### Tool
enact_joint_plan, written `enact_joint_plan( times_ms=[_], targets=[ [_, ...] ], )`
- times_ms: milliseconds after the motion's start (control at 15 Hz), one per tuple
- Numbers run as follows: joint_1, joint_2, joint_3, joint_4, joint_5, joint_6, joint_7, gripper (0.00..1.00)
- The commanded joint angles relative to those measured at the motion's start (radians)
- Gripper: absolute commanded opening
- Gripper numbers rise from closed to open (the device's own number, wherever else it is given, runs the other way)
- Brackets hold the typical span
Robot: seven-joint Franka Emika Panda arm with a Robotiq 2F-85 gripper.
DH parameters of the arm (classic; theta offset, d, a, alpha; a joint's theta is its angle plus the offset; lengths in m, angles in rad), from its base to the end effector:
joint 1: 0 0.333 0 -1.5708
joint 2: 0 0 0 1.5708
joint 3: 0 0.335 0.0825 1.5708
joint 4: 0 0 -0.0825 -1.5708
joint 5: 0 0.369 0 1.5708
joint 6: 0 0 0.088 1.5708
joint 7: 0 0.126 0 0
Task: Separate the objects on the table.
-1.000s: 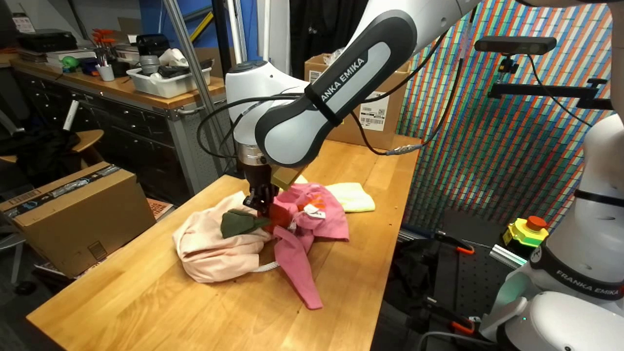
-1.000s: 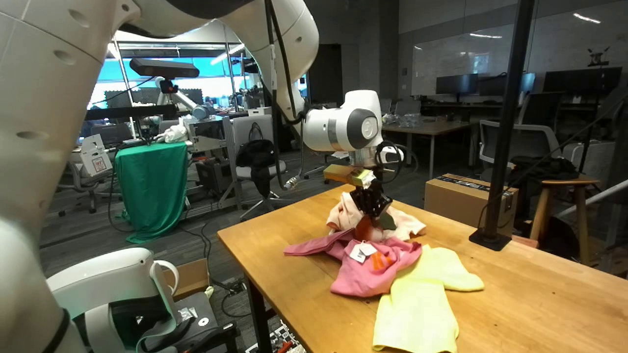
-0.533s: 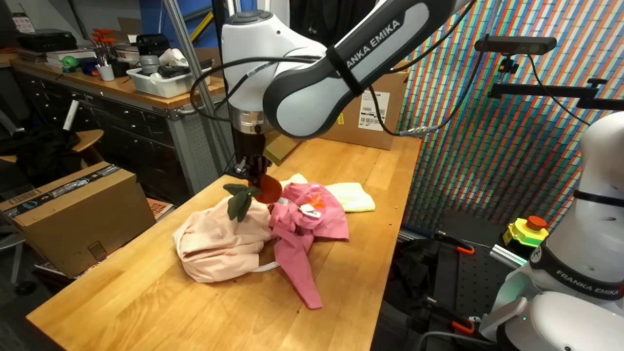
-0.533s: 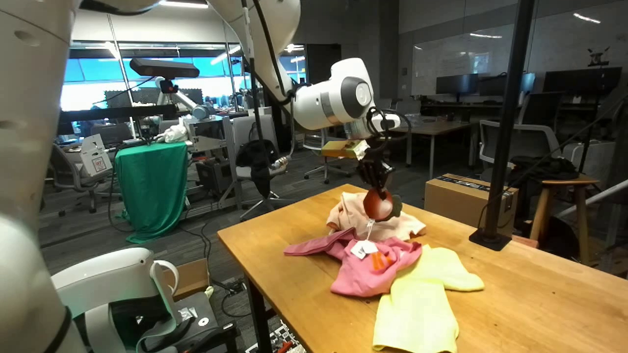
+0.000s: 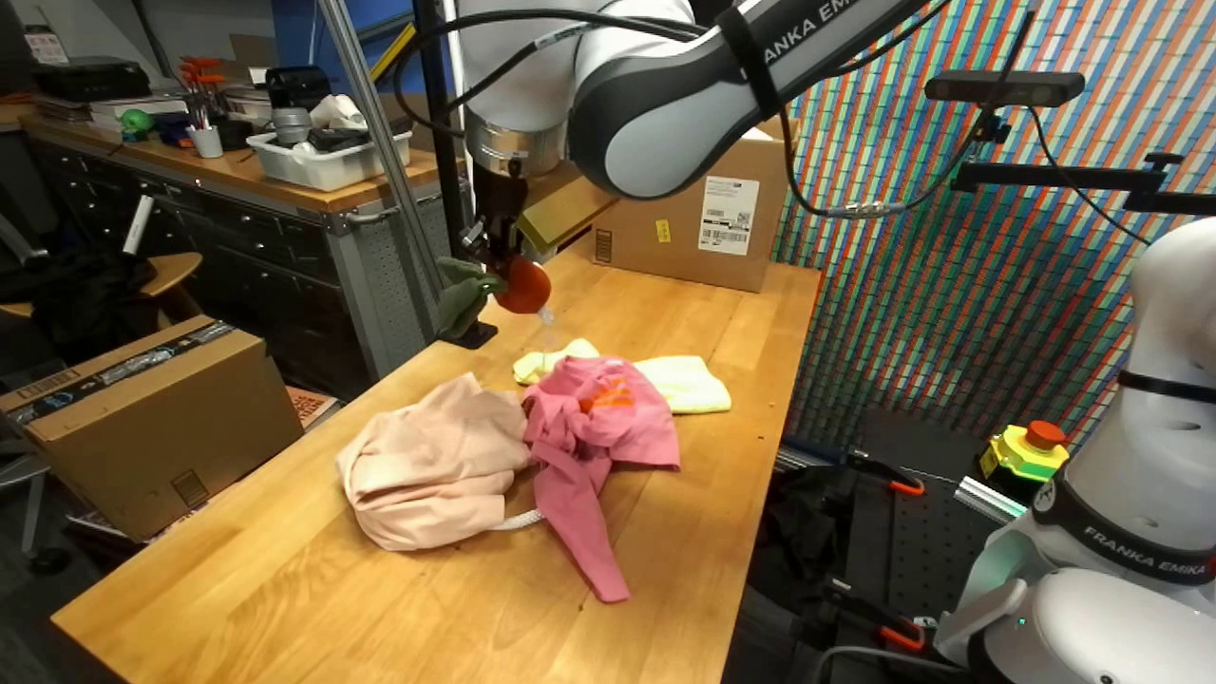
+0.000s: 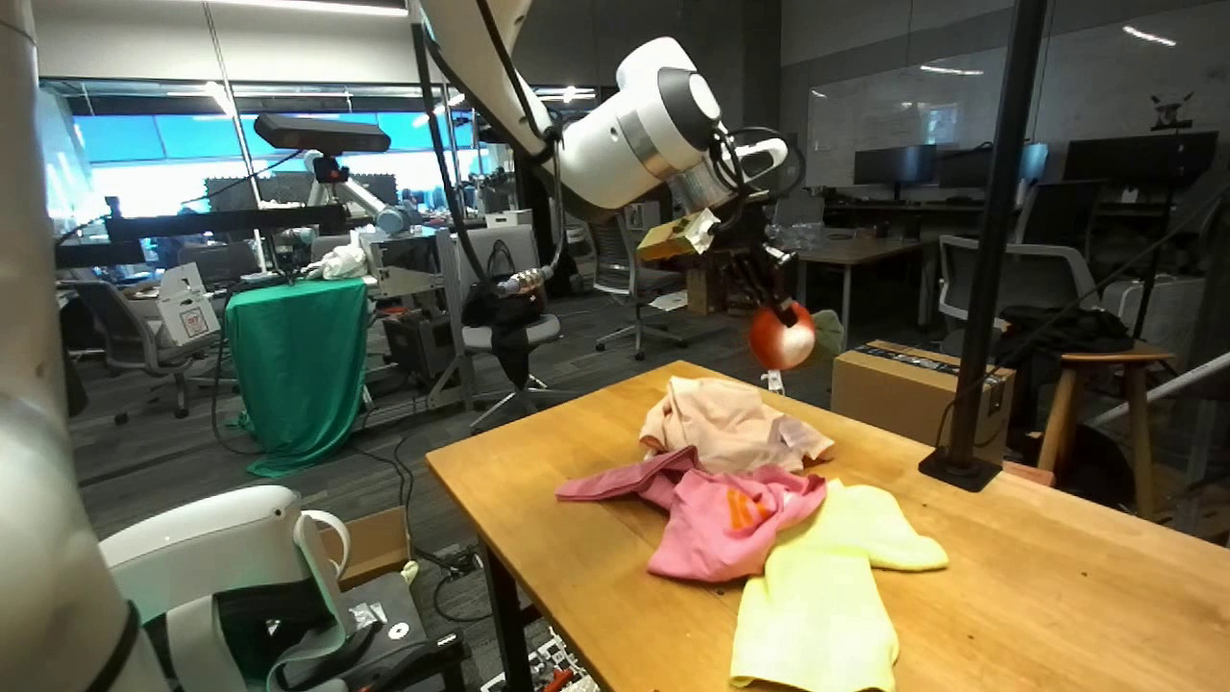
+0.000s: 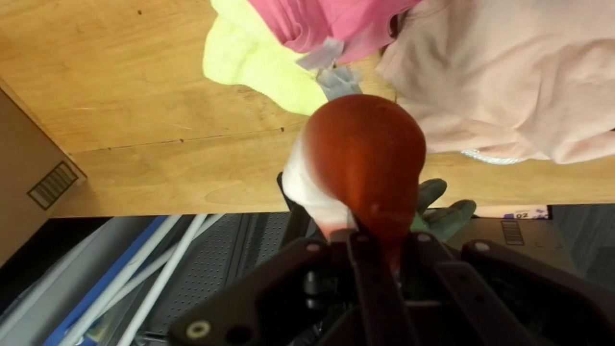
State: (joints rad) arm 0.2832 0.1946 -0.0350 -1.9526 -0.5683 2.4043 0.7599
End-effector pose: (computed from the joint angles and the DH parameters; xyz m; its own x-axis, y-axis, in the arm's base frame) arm 0.6023 0.1428 0.4170 0.9019 -0.0689 0.4265 -0.1796 -0.9576 0.2251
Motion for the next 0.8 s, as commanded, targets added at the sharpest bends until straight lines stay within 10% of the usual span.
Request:
enact_joint_plan(
  times_ms=[0,733],
  targets=[
    [-0.035,-0.046,-0.006,-0.047,-0.112,0.011,0.137,0.03],
    [-0.211,-0.113,-0.05,-0.135,-0.27,-0.028,0.411,0.04]
  ],
)
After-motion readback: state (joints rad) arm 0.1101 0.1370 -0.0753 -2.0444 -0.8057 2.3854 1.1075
